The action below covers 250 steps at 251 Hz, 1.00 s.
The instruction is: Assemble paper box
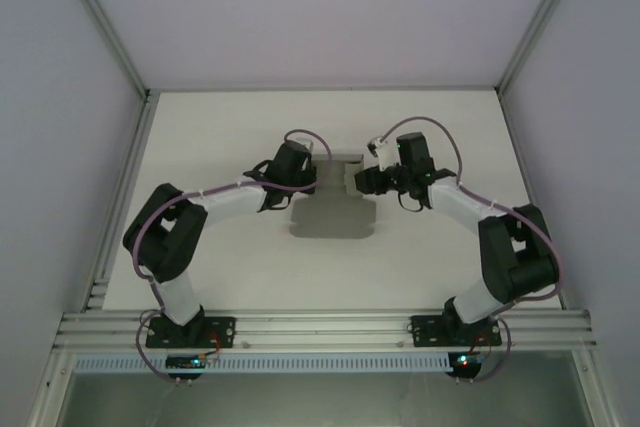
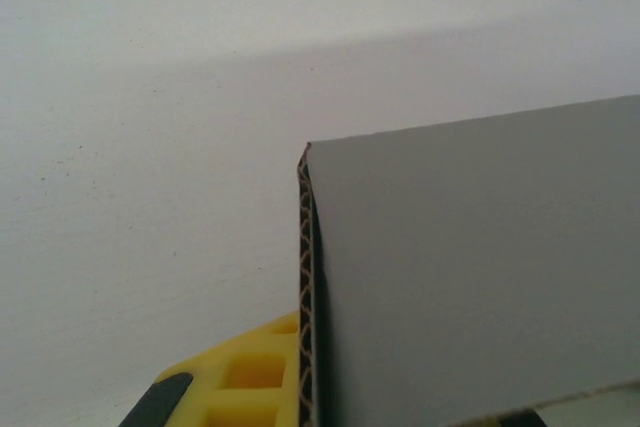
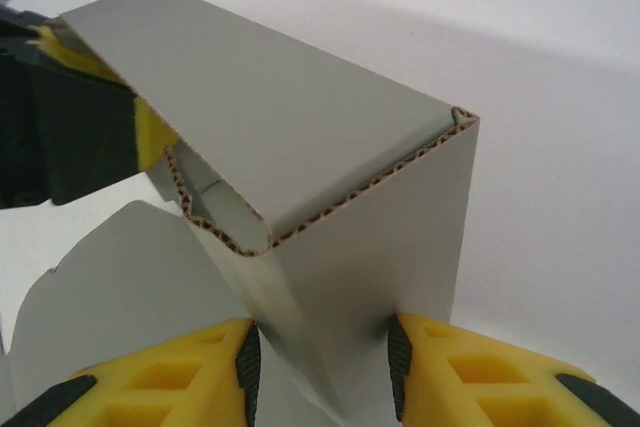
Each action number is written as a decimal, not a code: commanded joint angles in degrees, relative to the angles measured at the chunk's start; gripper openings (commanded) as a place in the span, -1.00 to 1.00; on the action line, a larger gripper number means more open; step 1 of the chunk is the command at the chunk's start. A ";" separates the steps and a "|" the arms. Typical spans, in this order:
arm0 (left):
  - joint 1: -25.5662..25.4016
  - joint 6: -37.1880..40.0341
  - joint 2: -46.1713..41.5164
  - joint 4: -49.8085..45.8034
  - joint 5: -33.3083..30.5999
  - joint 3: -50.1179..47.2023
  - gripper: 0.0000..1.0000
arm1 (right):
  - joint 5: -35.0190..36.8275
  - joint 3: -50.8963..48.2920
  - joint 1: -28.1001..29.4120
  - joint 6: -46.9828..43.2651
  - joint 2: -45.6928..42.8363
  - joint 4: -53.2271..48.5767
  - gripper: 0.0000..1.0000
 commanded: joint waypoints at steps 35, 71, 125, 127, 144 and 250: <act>-0.63 0.70 -0.64 0.91 1.77 1.59 -1.00 | 19.94 4.23 3.23 6.33 5.63 1.83 -0.46; -0.90 0.64 -0.06 0.85 2.34 1.70 -1.00 | 28.99 7.10 4.90 8.27 8.85 0.51 -0.66; -1.33 -0.32 1.18 0.34 2.19 2.16 -1.00 | 51.30 14.70 9.76 15.57 16.10 -11.92 -0.86; -1.40 -0.33 1.18 0.30 2.15 2.27 -1.00 | 52.14 15.14 9.92 16.69 16.53 -13.15 -0.86; -1.41 -0.63 1.19 -0.06 1.69 2.46 -1.00 | 57.77 18.56 10.53 20.62 20.16 -20.44 -0.87; -1.52 -1.03 1.63 -0.83 0.30 2.51 -1.00 | 64.25 18.12 10.59 21.16 22.63 -21.14 -0.56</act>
